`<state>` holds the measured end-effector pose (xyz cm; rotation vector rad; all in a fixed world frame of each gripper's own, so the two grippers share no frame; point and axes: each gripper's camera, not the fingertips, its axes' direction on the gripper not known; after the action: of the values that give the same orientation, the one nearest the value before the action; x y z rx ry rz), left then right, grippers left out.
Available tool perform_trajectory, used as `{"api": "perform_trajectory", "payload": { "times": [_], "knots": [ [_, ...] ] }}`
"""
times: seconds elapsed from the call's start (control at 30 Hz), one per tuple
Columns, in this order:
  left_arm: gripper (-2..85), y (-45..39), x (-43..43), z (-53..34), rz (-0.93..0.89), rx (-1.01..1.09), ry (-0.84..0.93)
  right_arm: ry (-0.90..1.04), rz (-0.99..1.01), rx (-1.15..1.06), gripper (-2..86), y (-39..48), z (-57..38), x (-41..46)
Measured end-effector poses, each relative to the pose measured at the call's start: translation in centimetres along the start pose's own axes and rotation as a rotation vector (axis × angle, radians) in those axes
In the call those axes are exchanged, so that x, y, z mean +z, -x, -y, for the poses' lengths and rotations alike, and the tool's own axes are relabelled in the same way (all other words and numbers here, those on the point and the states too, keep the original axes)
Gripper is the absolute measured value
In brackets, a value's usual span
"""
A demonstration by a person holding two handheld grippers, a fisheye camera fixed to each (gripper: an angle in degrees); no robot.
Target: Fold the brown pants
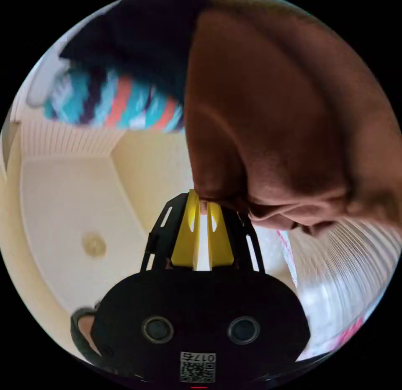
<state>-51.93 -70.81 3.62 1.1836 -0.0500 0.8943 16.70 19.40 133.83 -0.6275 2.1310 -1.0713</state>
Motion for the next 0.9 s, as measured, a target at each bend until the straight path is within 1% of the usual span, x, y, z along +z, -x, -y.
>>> {"api": "perform_trajectory", "payload": {
  "times": [0.03,0.1,0.13,0.17,0.2,0.23,0.27,0.3,0.33,0.37,0.4,0.43,0.47,0.5,0.53,0.57,0.6,0.63,0.67,0.7,0.73,0.8,0.83,0.9],
  "knots": [
    [-1.0,0.3,-0.1,0.1,-0.016,-0.005,-0.020,0.086,0.005,-0.048,0.8,0.9,0.0,2.3],
    [-1.0,1.5,0.2,0.7,-0.018,-0.022,-0.059,0.356,-0.025,-0.239,0.4,5.2,-1.4,11.0],
    [-1.0,1.7,0.4,0.9,-0.008,-0.026,-0.059,0.445,-0.037,-0.284,0.2,6.2,-2.2,13.3],
    [-1.0,2.1,1.0,1.5,0.013,-0.032,-0.058,0.641,-0.094,-0.362,-0.1,7.9,-4.3,18.0],
    [-1.0,2.2,1.7,2.1,0.030,-0.029,-0.059,0.884,-0.203,-0.449,-0.1,9.2,-7.6,22.6],
    [-1.0,2.2,2.2,2.5,0.038,-0.023,-0.057,1.019,-0.249,-0.494,-0.2,9.6,-9.7,24.7],
    [-1.0,2.0,3.3,3.1,0.056,-0.006,-0.042,1.289,-0.301,-0.561,-0.1,9.8,-14.5,28.2],
    [-1.0,1.7,4.7,3.8,0.076,0.018,-0.014,1.533,-0.297,-0.554,0.1,8.9,-19.4,30.4],
    [-1.0,1.5,5.4,4.2,0.089,0.033,0.004,1.648,-0.288,-0.515,0.1,7.9,-21.8,31.2],
    [-1.0,1.1,7.2,4.9,0.118,0.067,0.049,1.842,-0.287,-0.396,0.3,5.4,-26.1,31.9],
    [-1.0,0.6,9.1,5.6,0.156,0.105,0.099,2.007,-0.335,-0.256,0.5,1.9,-30.0,31.7],
    [-1.0,0.4,10.1,5.9,0.178,0.125,0.125,2.079,-0.387,-0.185,0.6,-0.2,-31.7,31.2],
    [-1.0,0.1,12.0,6.4,0.220,0.164,0.178,2.187,-0.556,-0.053,0.8,-4.7,-34.8,29.6],
    [-1.0,-0.1,14.0,6.8,0.258,0.201,0.229,2.242,-0.826,0.057,1.1,-9.8,-37.2,27.2],
    [-1.0,-0.1,14.9,7.0,0.274,0.216,0.253,2.245,-0.979,0.100,1.3,-12.3,-37.9,25.8],
    [-1.0,0.0,16.7,7.2,0.302,0.245,0.295,2.210,-1.264,0.171,1.9,-16.8,-38.9,22.9],
    [-1.0,0.2,18.2,7.3,0.323,0.268,0.330,2.122,-1.458,0.279,2.5,-20.3,-39.2,20.0],
    [-1.0,0.3,18.9,7.4,0.332,0.278,0.346,2.060,-1.515,0.359,2.7,-21.7,-39.1,18.6],
    [-1.0,0.7,20.2,7.5,0.351,0.299,0.376,1.917,-1.510,0.527,3.3,-23.7,-39.0,16.0],
    [-1.0,1.2,21.2,7.7,0.375,0.319,0.401,1.773,-1.411,0.621,3.8,-24.6,-39.0,14.3],
    [-1.0,1.5,21.6,7.7,0.390,0.329,0.412,1.703,-1.352,0.637,4.2,-24.7,-38.9,13.7],
    [-1.0,2.8,23.0,8.3,0.460,0.366,0.447,1.445,-1.148,0.613,6.3,-24.1,-38.0,12.1],
    [-1.0,3.1,23.3,8.5,0.478,0.374,0.454,1.382,-1.116,0.589,7.0,-23.8,-37.5,11.7],
    [-0.9,4.7,24.0,9.4,0.521,0.379,0.458,1.110,-1.019,0.458,9.5,-22.3,-34.4,10.3]
  ]
}}
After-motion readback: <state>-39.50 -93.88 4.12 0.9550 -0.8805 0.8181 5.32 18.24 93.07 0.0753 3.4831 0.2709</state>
